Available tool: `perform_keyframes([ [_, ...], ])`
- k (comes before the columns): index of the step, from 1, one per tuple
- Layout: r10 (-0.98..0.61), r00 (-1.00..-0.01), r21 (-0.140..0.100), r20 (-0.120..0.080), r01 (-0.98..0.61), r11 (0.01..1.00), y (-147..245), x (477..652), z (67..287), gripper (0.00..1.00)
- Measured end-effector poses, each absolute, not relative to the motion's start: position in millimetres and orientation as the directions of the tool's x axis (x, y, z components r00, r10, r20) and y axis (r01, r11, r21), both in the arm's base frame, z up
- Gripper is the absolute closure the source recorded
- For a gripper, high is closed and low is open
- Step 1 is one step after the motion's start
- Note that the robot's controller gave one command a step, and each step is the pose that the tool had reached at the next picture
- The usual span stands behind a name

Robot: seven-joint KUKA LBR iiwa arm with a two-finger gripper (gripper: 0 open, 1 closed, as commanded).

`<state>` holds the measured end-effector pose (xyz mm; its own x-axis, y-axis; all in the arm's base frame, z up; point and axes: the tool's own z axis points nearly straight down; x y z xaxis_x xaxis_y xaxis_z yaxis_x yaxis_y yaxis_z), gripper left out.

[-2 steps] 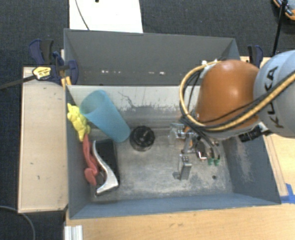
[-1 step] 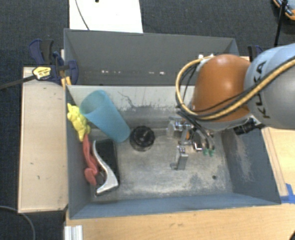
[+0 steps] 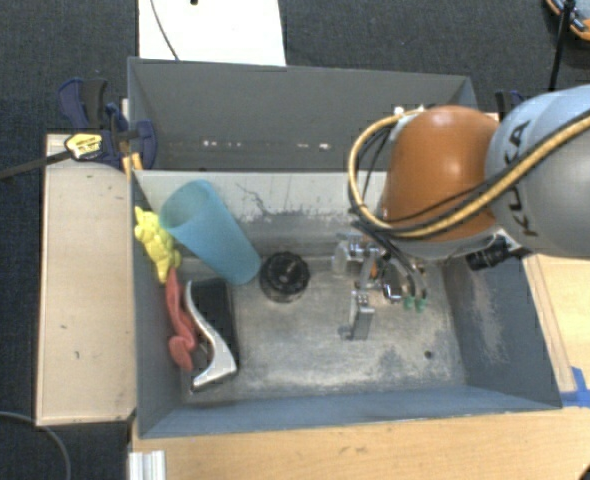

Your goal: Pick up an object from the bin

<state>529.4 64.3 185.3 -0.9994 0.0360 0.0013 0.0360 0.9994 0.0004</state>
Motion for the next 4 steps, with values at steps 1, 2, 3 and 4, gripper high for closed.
perform_keyframes([
  [1,0.066,-0.998,0.002,-0.008,0.066,0.998,82,542.6,185,0.0],
  [2,0.176,-0.984,0.003,-0.004,0.176,0.984,78,553.4,148,0.0],
  [3,0.2,-0.98,0.001,-0.003,0.2,0.98,77,555.0,139,0.0],
  [4,0.004,-1.0,-0.001,0.005,0.004,1.0,87,569.2,177,0.0],
])
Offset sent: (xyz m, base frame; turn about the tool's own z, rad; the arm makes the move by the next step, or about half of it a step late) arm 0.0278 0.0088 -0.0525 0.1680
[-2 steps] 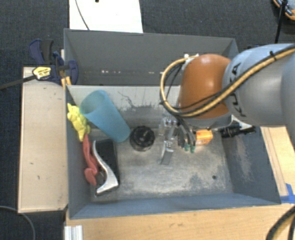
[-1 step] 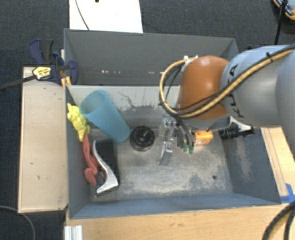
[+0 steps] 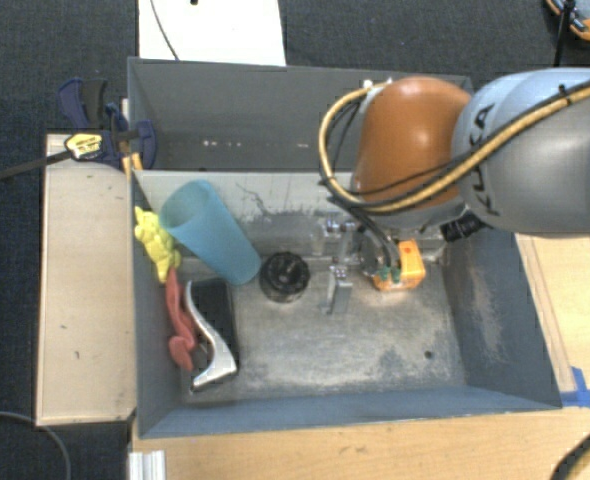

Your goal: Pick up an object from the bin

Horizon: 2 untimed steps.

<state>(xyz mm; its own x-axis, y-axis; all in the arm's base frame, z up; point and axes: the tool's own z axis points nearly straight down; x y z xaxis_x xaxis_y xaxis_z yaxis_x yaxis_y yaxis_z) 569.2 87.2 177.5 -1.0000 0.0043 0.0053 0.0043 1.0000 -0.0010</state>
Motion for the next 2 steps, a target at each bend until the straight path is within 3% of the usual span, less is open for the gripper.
perform_keyframes([
  [1,-0.07,-0.997,0.001,-0.011,-0.07,0.998,95,578.2,197,0.0],
  [2,0.028,-1.0,0.002,-0.009,0.028,1.0,95,566.3,141,0.0],
])
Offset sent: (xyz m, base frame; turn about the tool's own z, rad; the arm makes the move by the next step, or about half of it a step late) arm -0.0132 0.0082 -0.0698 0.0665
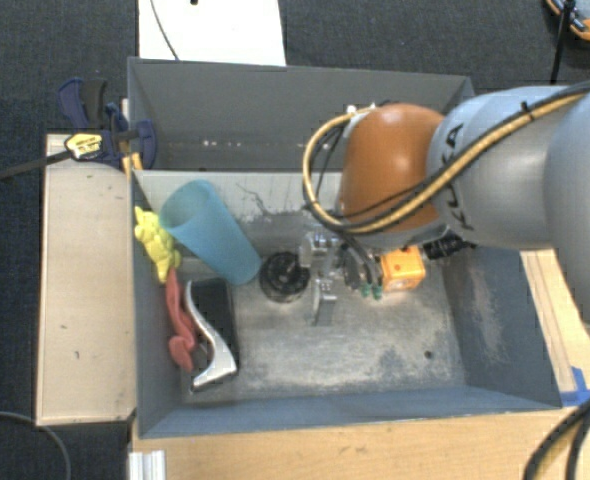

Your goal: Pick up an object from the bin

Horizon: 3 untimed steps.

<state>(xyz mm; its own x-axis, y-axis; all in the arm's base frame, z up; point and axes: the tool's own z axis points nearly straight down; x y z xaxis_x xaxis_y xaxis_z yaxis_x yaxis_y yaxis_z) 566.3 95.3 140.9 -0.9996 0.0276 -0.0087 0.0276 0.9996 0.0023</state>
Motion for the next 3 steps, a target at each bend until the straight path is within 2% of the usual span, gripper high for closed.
perform_keyframes([
  [1,0.032,-0.999,0.0,0.003,0.032,0.999,98,570.6,103,0.0],
  [2,-0.142,-0.99,0.0,-0.004,-0.142,0.99,95,576.9,114,0.0],
  [3,-0.122,-0.993,0.001,-0.005,-0.122,0.993,94,576.7,89,0.0],
])
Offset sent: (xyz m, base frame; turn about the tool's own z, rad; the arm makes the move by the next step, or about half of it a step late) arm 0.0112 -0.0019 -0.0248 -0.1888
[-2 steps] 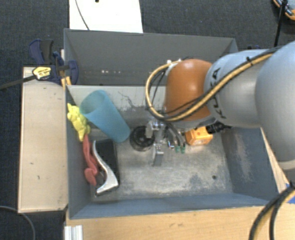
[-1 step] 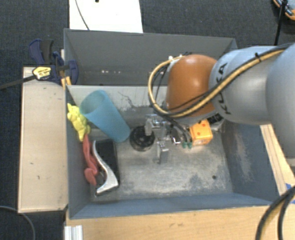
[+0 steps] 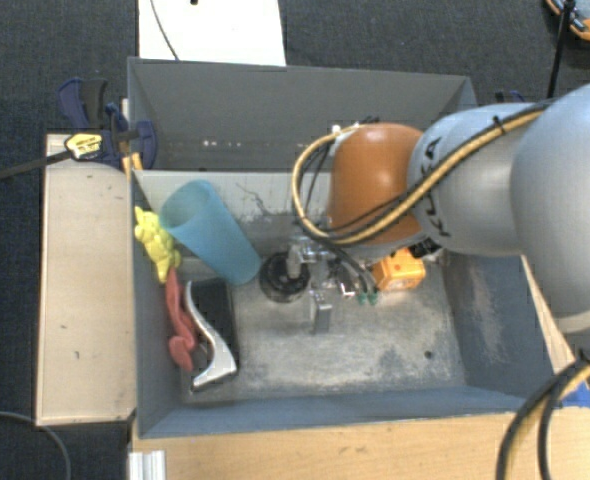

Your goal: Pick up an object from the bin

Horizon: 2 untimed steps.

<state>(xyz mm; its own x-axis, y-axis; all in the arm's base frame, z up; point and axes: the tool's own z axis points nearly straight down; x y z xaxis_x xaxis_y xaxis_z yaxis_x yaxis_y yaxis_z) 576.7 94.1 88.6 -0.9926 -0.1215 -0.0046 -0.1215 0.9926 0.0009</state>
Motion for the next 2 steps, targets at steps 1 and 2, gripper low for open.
perform_keyframes([
  [1,-0.085,-0.996,0.002,-0.009,-0.085,0.996,94.7,580.1,73.7,0.0],
  [2,-0.043,-0.999,0.001,0.0,-0.043,0.999,93.1,573.1,70.1,0.0],
])
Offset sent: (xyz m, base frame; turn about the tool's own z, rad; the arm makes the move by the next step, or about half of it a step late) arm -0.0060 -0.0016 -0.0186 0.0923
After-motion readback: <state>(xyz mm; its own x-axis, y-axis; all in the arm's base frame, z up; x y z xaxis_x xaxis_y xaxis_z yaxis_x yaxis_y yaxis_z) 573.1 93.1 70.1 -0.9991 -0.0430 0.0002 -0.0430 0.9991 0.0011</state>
